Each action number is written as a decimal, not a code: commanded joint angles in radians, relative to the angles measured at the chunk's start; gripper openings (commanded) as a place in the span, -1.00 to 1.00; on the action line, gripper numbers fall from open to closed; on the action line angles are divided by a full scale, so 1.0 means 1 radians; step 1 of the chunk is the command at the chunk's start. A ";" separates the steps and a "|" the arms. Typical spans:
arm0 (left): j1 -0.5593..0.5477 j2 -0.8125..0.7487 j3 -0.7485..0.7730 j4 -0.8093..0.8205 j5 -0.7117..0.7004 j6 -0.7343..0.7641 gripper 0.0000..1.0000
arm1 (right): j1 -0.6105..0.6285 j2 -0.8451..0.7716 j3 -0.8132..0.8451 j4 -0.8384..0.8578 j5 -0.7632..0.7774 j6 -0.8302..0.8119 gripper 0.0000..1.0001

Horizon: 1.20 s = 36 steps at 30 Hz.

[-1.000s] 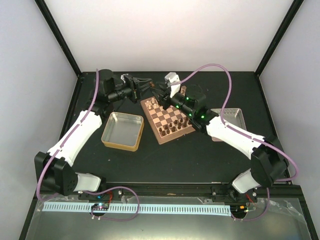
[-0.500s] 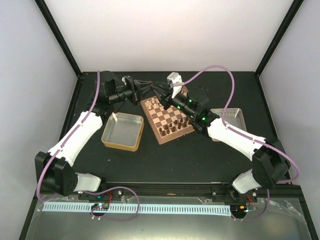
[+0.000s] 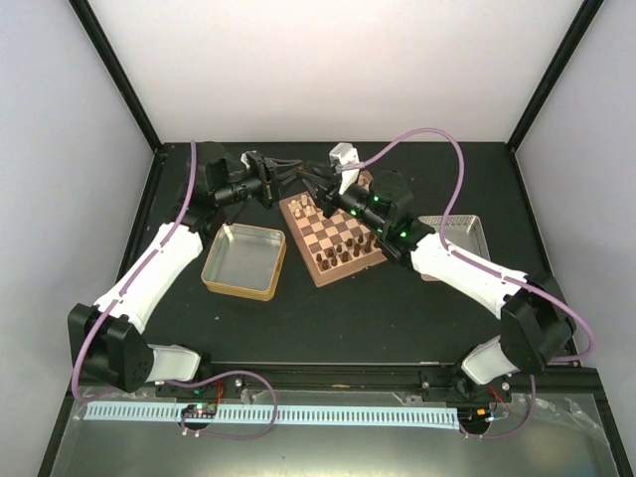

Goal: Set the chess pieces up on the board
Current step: Place the chess piece on the chessboard.

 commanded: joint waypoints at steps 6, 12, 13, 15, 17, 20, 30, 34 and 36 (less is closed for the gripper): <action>-0.004 -0.031 -0.010 0.044 0.036 -0.057 -0.75 | 0.013 0.016 0.055 -0.001 0.034 0.004 -0.77; -0.002 -0.031 -0.007 0.010 0.043 -0.022 -0.36 | 0.013 -0.018 0.078 -0.074 0.096 0.053 -0.98; 0.000 -0.030 0.001 -0.007 0.043 0.001 -0.21 | 0.012 -0.029 0.085 -0.101 0.108 0.065 -0.98; 0.010 -0.025 0.022 -0.066 0.053 0.069 0.11 | 0.009 -0.056 0.101 -0.184 0.134 0.081 -0.98; 0.024 -0.019 0.058 -0.186 0.047 0.185 0.32 | -0.004 -0.074 0.130 -0.317 0.154 0.105 -0.98; 0.057 -0.011 0.092 -0.335 0.018 0.389 0.51 | -0.055 -0.090 0.165 -0.541 0.160 0.136 -0.98; 0.139 -0.030 0.076 -0.632 -0.215 1.116 0.68 | -0.334 0.040 0.315 -1.224 0.109 0.198 -0.98; 0.140 -0.034 0.064 -0.656 -0.340 1.300 0.71 | -0.386 0.168 0.394 -1.391 0.121 0.188 -0.98; 0.139 -0.034 0.055 -0.645 -0.351 1.363 0.72 | -0.401 0.240 0.430 -1.435 0.120 0.171 -0.98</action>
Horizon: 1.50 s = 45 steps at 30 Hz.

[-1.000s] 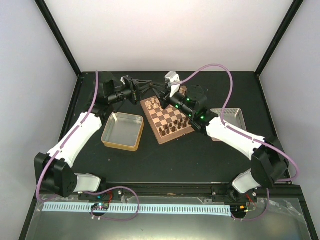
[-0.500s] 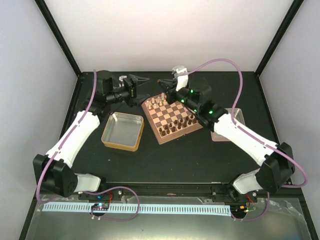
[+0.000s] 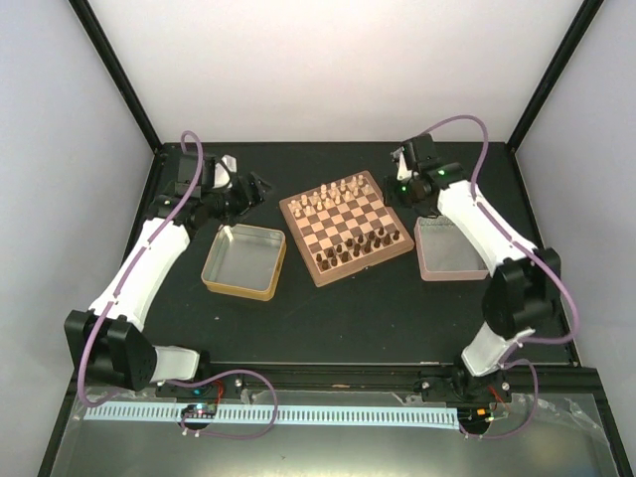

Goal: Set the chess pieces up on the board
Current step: Place the chess piece on the chessboard.

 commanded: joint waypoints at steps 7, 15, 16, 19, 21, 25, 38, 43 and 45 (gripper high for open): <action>0.002 -0.011 0.005 -0.044 -0.129 0.348 0.70 | -0.032 0.298 0.204 -0.343 0.033 -0.065 -0.98; 0.003 0.023 0.018 -0.045 -0.134 0.370 0.70 | -0.032 0.445 0.328 -0.409 0.078 -0.093 -0.98; 0.003 0.027 0.023 -0.049 -0.135 0.371 0.69 | -0.032 0.455 0.339 -0.413 0.088 -0.095 -0.98; 0.003 0.033 0.028 -0.050 -0.137 0.373 0.69 | -0.032 0.484 0.363 -0.419 0.111 -0.101 -0.98; 0.003 0.037 0.028 -0.051 -0.137 0.370 0.69 | -0.032 0.502 0.375 -0.423 0.114 -0.106 -0.98; 0.002 0.044 0.028 -0.052 -0.131 0.364 0.70 | -0.032 0.525 0.384 -0.428 0.119 -0.109 -0.97; 0.002 0.039 0.028 -0.066 -0.148 0.361 0.69 | -0.032 0.562 0.374 -0.420 0.096 -0.108 -0.87; 0.002 0.034 0.027 -0.074 -0.154 0.360 0.70 | -0.032 0.561 0.356 -0.408 0.098 -0.103 -0.81; 0.002 0.032 0.026 -0.077 -0.157 0.361 0.70 | -0.032 0.566 0.359 -0.411 0.102 -0.099 -0.73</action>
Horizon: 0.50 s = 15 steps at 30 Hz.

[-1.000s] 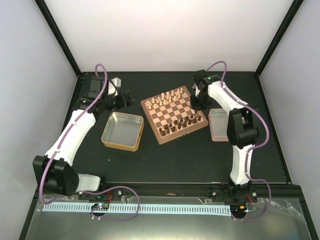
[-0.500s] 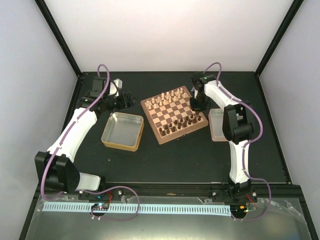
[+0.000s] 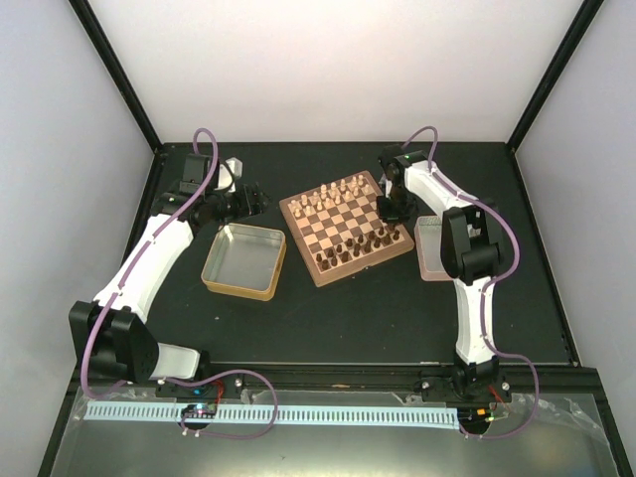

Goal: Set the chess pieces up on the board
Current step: Place the chess piece on the chessboard.

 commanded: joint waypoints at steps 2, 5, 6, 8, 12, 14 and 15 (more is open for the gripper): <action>0.002 -0.007 0.028 -0.017 -0.025 0.014 0.70 | -0.002 0.009 0.007 0.003 -0.001 0.011 -0.59; 0.003 -0.014 0.033 -0.023 -0.039 0.017 0.70 | -0.003 -0.022 0.013 0.020 0.011 0.027 -0.37; 0.003 -0.017 0.034 -0.024 -0.044 0.019 0.70 | -0.003 -0.032 0.022 0.019 0.021 0.034 -0.30; 0.003 -0.023 0.035 -0.024 -0.048 0.021 0.71 | -0.003 -0.056 0.039 0.023 0.039 0.050 -0.18; 0.003 -0.033 0.051 -0.035 -0.053 0.016 0.75 | -0.003 -0.141 0.042 0.032 0.061 0.104 -0.02; 0.003 -0.047 0.052 -0.037 -0.065 0.013 0.79 | -0.003 -0.202 0.017 0.051 0.070 0.141 0.00; 0.003 -0.058 0.051 -0.038 -0.071 0.017 0.83 | -0.003 -0.239 -0.006 0.067 0.081 0.159 0.01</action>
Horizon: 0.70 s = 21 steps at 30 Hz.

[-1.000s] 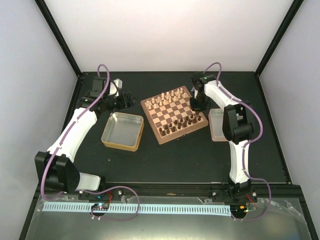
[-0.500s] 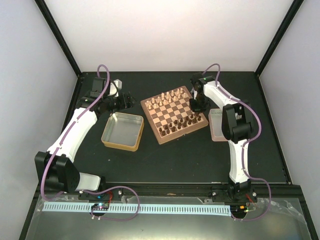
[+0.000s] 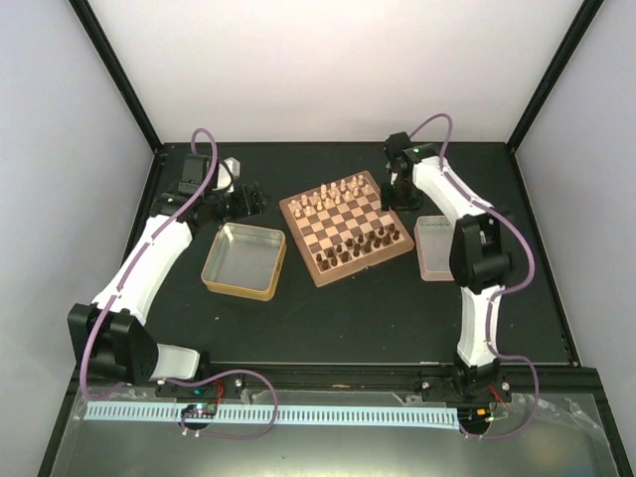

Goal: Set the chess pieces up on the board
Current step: Place the chess piece on the chessboard, then reset both arms

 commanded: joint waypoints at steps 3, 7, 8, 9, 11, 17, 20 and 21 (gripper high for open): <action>0.003 -0.109 0.018 -0.011 -0.052 0.044 0.97 | -0.003 -0.331 -0.156 0.163 0.094 0.129 0.04; 0.001 -0.220 -0.051 0.003 -0.077 0.091 0.98 | -0.003 -0.589 -0.395 0.333 0.149 0.162 0.18; 0.001 -0.274 -0.066 0.005 -0.073 0.094 0.98 | -0.003 -0.648 -0.448 0.359 0.143 0.153 0.24; 0.001 -0.319 -0.083 0.012 -0.070 0.097 0.98 | -0.003 -0.709 -0.491 0.376 0.137 0.142 0.30; 0.001 -0.415 -0.130 0.037 -0.072 0.102 0.98 | -0.003 -0.810 -0.565 0.400 0.118 0.112 0.41; 0.000 -0.707 -0.293 0.097 -0.080 0.091 0.98 | -0.002 -1.132 -0.767 0.399 0.167 0.095 0.91; 0.001 -0.827 -0.294 0.066 -0.087 0.091 0.98 | -0.003 -1.299 -0.812 0.381 0.212 0.082 1.00; 0.000 -0.868 -0.295 0.063 -0.085 0.094 0.98 | -0.003 -1.353 -0.819 0.370 0.224 0.080 1.00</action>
